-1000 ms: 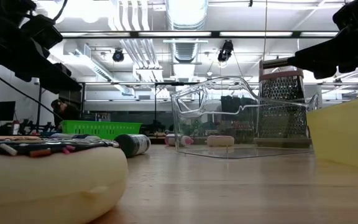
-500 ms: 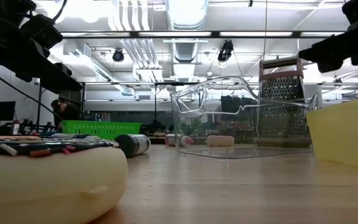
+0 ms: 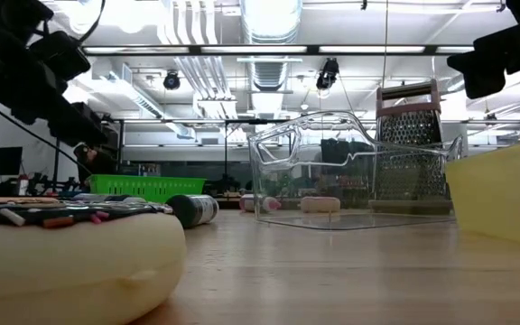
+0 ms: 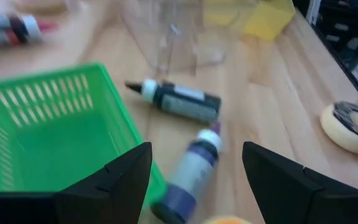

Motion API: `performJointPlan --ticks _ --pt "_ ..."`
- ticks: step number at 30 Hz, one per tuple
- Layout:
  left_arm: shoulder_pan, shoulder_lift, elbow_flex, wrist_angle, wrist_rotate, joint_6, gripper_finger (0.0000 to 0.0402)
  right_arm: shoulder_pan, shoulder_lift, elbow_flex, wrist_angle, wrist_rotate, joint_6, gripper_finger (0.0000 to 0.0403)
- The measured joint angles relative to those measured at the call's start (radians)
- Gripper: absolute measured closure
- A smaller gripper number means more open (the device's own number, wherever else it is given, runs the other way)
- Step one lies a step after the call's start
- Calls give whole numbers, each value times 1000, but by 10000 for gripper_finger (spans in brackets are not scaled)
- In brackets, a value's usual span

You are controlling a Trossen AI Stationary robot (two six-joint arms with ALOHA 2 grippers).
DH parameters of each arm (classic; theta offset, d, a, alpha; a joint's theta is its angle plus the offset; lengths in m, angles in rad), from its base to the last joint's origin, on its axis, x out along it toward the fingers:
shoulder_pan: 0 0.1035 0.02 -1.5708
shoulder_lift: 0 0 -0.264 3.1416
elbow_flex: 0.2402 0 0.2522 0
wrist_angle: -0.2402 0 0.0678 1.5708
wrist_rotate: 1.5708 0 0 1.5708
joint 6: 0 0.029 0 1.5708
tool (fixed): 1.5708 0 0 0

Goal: Pick & Place Food Item
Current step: Put the yellow donut into the green bin

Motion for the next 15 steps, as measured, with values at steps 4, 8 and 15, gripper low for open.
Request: performJointPlan --ticks 4,8,15 --pt "-12 0 29 -79 42 -57 145 0 -1 -1 0 0 0 211" --pt "-28 7 55 -142 59 -120 145 0 -1 -1 0 2 4 211" --pt "-59 69 57 -143 77 -205 145 0 5 -2 -2 7 7 211"
